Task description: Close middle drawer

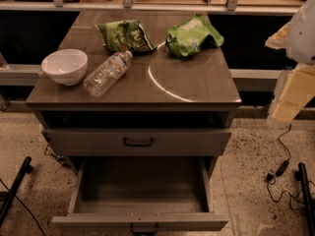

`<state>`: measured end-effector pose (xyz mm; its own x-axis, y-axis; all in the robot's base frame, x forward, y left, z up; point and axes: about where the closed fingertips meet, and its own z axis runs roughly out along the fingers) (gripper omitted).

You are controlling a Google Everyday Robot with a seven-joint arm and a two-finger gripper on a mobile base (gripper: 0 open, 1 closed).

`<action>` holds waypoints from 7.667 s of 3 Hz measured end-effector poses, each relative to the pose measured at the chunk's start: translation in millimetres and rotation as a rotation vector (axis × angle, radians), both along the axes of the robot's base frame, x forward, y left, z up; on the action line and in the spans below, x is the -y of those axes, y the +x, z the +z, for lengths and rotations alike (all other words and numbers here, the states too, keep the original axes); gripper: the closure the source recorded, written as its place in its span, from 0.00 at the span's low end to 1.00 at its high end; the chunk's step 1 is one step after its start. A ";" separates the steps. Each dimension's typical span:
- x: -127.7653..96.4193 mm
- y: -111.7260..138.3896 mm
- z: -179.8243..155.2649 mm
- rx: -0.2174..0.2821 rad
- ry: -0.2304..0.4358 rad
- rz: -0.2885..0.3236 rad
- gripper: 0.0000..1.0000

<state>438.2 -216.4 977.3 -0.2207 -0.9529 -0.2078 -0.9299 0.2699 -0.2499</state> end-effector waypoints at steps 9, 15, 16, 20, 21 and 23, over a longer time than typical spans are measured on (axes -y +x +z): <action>-92.3 -92.5 -374.9 -0.478 0.332 -0.035 0.12; -89.1 -105.2 -497.0 -0.502 0.452 -0.103 1.00; -90.8 -99.9 -511.6 -0.481 0.457 -0.112 1.00; -119.2 -58.1 -557.0 -0.474 0.456 -0.090 1.00; -126.8 -37.3 -559.2 -0.463 0.476 -0.095 1.00; -146.5 18.3 -567.3 -0.429 0.472 -0.117 1.00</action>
Offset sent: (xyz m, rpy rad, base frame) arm -0.0282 -0.0147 -0.0830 0.1174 0.1570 -0.0330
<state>456.6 -69.9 410.0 -0.4746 -0.7449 -0.4689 -0.8783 0.3657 0.3080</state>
